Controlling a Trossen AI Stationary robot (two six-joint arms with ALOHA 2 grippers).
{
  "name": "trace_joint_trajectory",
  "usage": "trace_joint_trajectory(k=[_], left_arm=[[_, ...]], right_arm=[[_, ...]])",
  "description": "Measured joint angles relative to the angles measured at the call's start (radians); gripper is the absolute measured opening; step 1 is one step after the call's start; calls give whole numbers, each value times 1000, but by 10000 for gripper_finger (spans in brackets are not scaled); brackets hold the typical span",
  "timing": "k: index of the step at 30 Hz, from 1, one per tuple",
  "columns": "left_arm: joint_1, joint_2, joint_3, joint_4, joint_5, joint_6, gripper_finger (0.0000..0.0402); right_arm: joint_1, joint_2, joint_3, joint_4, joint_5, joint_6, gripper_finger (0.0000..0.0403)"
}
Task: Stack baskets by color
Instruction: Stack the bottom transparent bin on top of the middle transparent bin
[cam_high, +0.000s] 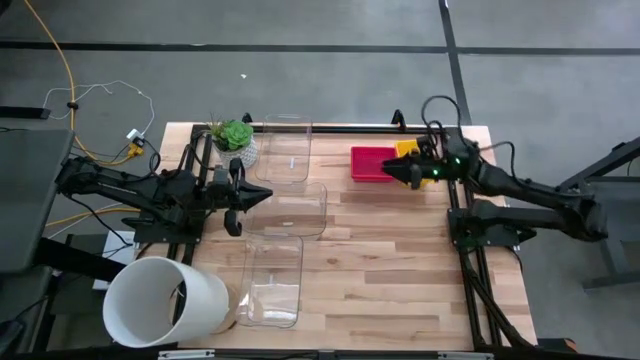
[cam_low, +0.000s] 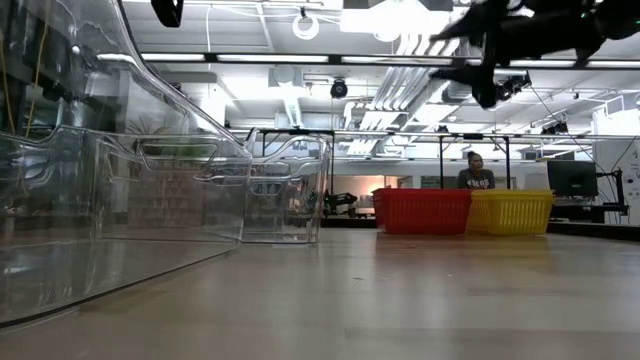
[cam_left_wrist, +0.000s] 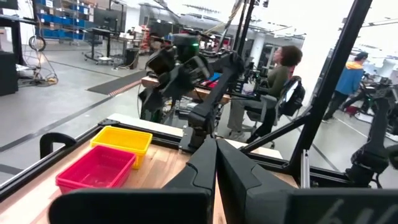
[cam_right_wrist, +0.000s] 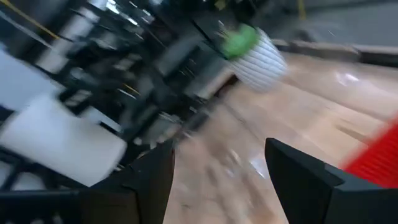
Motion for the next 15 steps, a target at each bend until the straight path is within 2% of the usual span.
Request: trace_joint_trajectory(k=[2,6,9,15], left_arm=[[0,0,0,0,0,13,1],[0,0,0,0,0,33,1],[0,0,0,-2,1,33,1],[0,0,0,-26,4,21,1]], right_arm=[[80,-20,2,28,81,-25,236],[207,-19,36,27,235,-190,236],[267,-17,43,23,286,-259,236],[308,-17,44,23,313,-239,236]])
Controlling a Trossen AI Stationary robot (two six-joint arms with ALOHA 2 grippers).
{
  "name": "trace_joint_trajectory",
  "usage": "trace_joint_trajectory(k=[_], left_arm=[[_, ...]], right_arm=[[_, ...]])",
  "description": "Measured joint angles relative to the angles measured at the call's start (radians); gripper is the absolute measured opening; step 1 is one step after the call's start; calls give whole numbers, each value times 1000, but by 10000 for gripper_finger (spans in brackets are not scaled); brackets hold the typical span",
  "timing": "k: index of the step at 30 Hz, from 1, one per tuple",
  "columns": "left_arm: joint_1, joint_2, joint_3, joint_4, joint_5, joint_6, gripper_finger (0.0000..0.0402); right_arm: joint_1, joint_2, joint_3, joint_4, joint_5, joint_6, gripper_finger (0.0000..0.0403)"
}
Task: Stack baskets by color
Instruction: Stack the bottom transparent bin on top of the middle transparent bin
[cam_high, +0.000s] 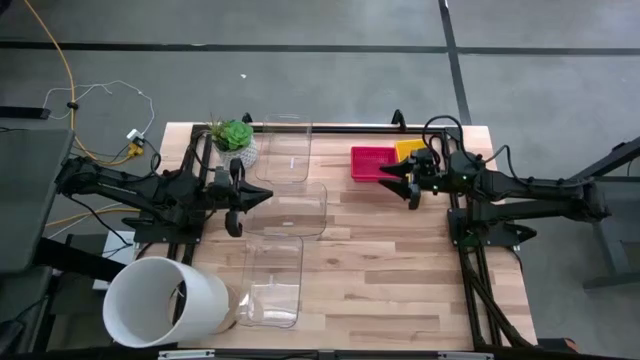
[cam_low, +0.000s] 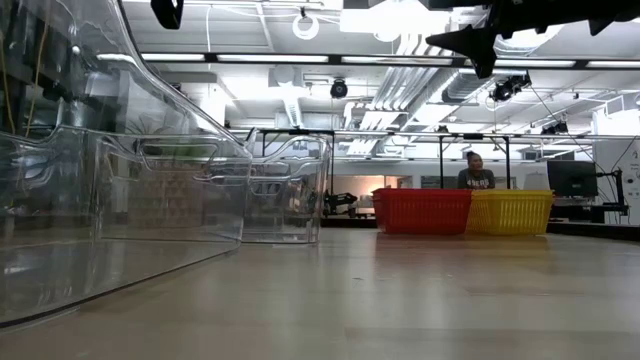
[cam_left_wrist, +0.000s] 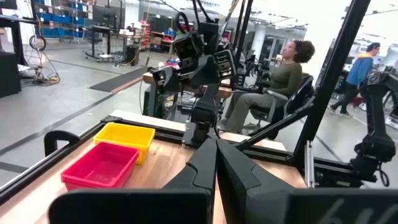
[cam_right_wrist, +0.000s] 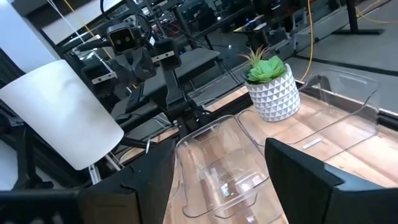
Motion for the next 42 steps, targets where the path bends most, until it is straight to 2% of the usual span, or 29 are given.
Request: trace_joint_trajectory(k=[18,28,34,42], left_arm=[[0,0,0,-2,1,-7,1],[0,17,3,-60,0,-22,1],[0,119,102,-264,4,-24,16],[-1,309,220,-539,125,-25,85]], right_arm=[[6,0,0,-3,0,46,236],[6,0,0,-2,0,46,236],[6,1,0,-2,0,46,236],[6,1,0,-7,0,46,236]])
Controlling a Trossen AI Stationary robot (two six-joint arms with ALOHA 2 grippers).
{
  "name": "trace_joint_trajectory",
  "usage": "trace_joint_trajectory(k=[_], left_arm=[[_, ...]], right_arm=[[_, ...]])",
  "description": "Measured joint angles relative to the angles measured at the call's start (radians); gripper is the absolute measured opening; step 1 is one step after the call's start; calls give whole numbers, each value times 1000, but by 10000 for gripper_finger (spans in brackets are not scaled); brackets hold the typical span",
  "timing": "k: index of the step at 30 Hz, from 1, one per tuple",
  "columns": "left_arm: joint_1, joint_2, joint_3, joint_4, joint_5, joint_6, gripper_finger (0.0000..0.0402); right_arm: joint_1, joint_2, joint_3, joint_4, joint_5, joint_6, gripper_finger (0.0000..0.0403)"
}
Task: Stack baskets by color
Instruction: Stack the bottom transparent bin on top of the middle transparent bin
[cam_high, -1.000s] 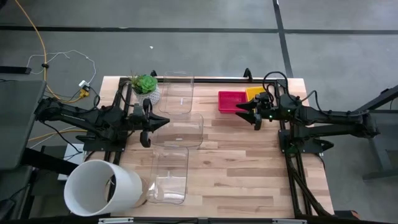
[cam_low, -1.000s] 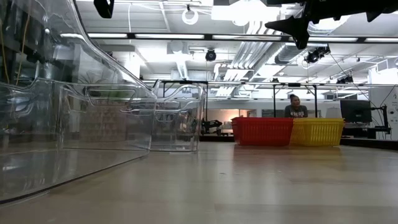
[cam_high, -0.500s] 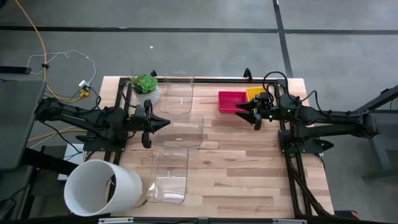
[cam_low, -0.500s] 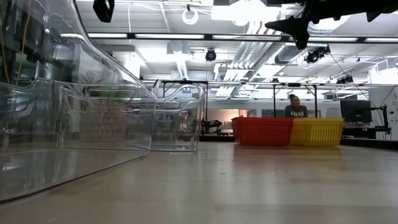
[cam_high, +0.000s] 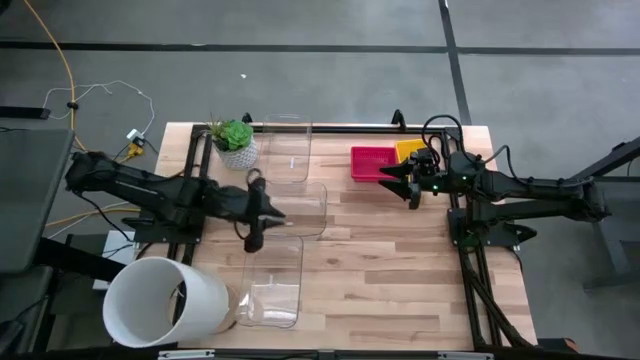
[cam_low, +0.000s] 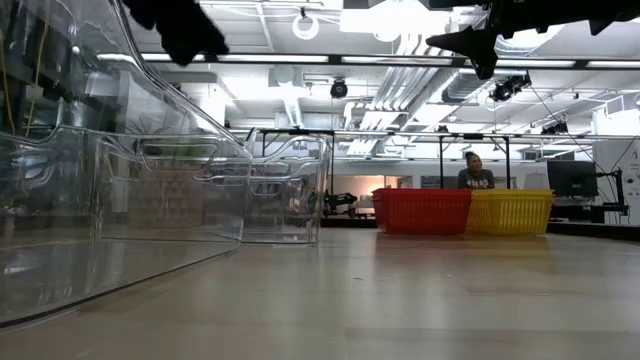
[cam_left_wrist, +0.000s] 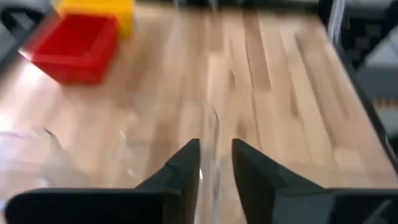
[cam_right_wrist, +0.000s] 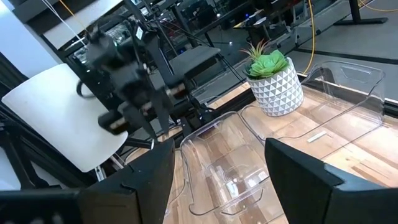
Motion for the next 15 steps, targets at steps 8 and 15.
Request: trace_joint_trajectory(k=[8,15], left_arm=[[-3,148,0,-69,63,1,158],[-3,241,1,-79,94,2,192]], right_arm=[[0,0,0,-12,0,0,236],[0,0,0,-46,0,32,236]])
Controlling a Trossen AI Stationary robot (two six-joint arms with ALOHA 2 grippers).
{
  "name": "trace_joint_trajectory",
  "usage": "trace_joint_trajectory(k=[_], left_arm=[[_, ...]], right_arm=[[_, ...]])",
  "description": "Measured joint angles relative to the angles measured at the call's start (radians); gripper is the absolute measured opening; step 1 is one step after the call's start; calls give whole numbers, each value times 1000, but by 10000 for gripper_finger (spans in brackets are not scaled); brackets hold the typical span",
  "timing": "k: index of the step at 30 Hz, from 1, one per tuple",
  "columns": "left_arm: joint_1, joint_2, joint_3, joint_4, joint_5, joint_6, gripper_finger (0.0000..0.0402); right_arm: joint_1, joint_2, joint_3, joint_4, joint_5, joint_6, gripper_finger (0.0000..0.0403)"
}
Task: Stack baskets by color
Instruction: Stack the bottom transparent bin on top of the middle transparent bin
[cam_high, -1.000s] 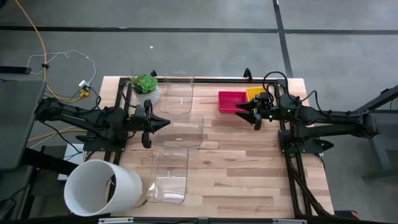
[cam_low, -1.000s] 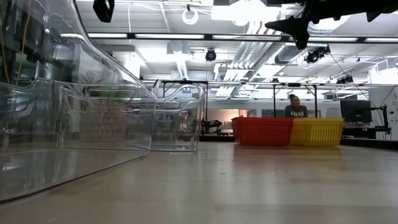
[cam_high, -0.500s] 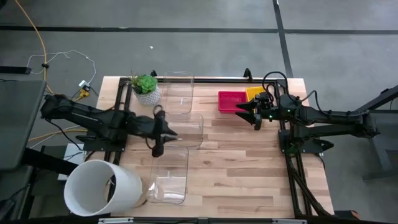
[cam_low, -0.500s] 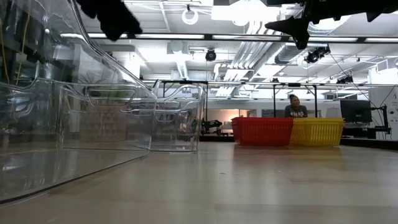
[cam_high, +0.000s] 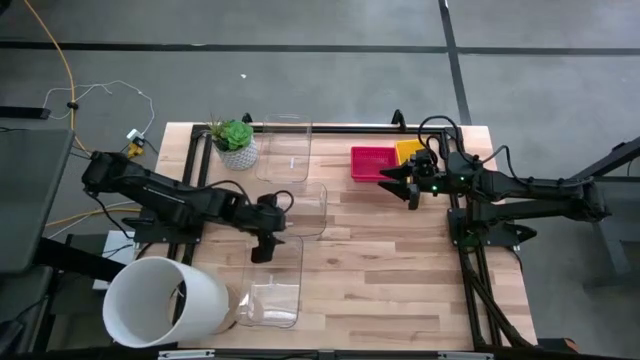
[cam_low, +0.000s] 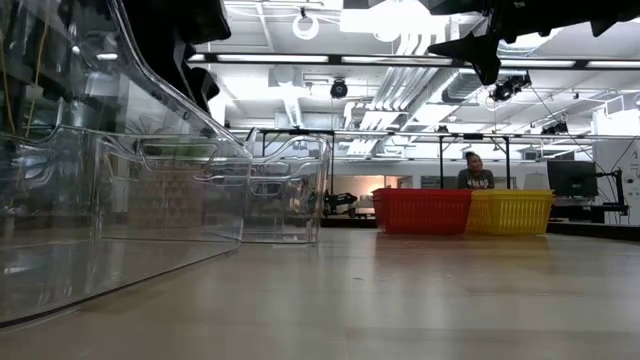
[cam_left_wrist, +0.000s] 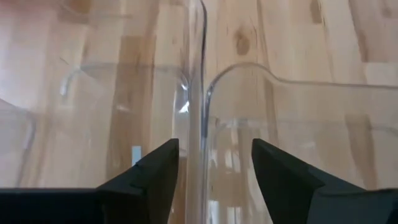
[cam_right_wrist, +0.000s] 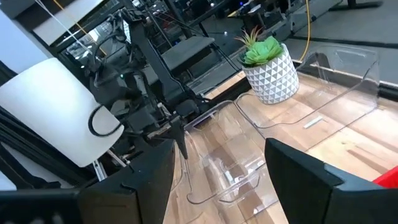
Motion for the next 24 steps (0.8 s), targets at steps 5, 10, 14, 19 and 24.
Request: trace_joint_trajectory(k=[5,10,14,19,24], left_arm=[[0,17,0,6,1,0,195],[0,15,0,27,-5,0,195],[0,15,0,23,14,0,195],[13,-37,32,-15,22,-72,195],[56,-145,64,-57,-113,-139,195]], right_arm=[[0,0,0,0,0,2,236],[0,0,0,-1,0,2,236],[0,0,0,-11,0,2,236],[0,0,0,-33,0,35,236],[0,5,1,-43,3,37,236]])
